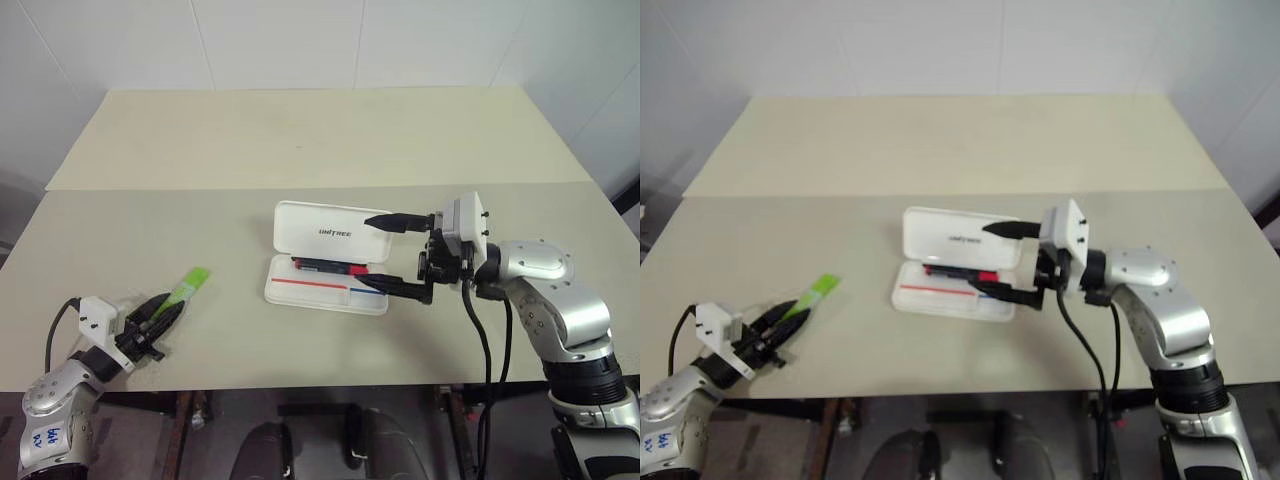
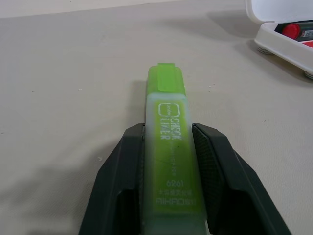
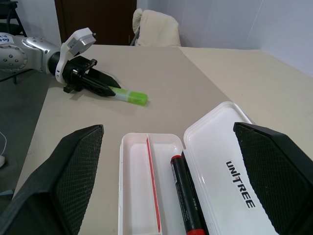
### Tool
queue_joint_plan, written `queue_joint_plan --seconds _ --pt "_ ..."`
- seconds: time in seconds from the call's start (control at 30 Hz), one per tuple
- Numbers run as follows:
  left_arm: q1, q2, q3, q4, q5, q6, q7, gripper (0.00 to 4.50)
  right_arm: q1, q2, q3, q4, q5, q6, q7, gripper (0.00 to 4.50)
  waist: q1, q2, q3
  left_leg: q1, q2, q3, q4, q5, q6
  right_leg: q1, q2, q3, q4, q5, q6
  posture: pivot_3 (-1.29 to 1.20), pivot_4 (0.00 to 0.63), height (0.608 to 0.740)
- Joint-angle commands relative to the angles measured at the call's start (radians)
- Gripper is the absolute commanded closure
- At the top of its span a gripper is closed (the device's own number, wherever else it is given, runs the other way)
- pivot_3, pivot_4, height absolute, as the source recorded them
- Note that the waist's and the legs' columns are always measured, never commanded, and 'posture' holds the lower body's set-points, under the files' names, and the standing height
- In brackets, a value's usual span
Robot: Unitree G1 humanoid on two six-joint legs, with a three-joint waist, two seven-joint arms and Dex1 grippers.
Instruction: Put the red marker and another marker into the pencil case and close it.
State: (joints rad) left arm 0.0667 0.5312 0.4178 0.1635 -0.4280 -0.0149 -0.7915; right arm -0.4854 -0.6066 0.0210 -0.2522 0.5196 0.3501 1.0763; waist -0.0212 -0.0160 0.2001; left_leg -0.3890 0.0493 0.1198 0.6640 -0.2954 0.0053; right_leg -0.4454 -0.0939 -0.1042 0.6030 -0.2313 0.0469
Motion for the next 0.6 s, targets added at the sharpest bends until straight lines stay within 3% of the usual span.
queue_joint_plan --seconds 0.03,0.33,0.6 --pt "0.003 -0.004 -0.023 -0.048 -0.032 0.052 -0.010 3.47 0.003 -0.009 -0.042 -0.039 0.020 -0.015 -0.012 0.00 0.002 0.000 0.000 0.000 0.000 0.000 0.000 0.000 0.000 0.000 0.000 0.000 0.000 0.000 0.000 0.00 0.150 0.740" --pt "-0.149 0.009 -0.074 -0.175 -0.109 0.114 -0.067 3.47 -0.004 -0.005 -0.030 -0.025 0.006 -0.023 -0.018 0.00 0.022 -0.001 0.000 -0.002 0.000 0.000 0.000 0.001 0.003 0.000 0.000 -0.001 -0.003 0.000 0.001 0.00 0.150 0.740" --pt "-0.319 0.142 -0.225 -0.130 -0.059 0.141 -0.305 3.47 0.019 -0.011 -0.043 -0.038 -0.003 -0.021 -0.050 0.00 0.019 -0.001 0.000 -0.002 0.000 0.001 0.000 0.002 0.005 -0.001 0.002 -0.001 -0.003 0.000 0.001 0.00 0.150 0.740"
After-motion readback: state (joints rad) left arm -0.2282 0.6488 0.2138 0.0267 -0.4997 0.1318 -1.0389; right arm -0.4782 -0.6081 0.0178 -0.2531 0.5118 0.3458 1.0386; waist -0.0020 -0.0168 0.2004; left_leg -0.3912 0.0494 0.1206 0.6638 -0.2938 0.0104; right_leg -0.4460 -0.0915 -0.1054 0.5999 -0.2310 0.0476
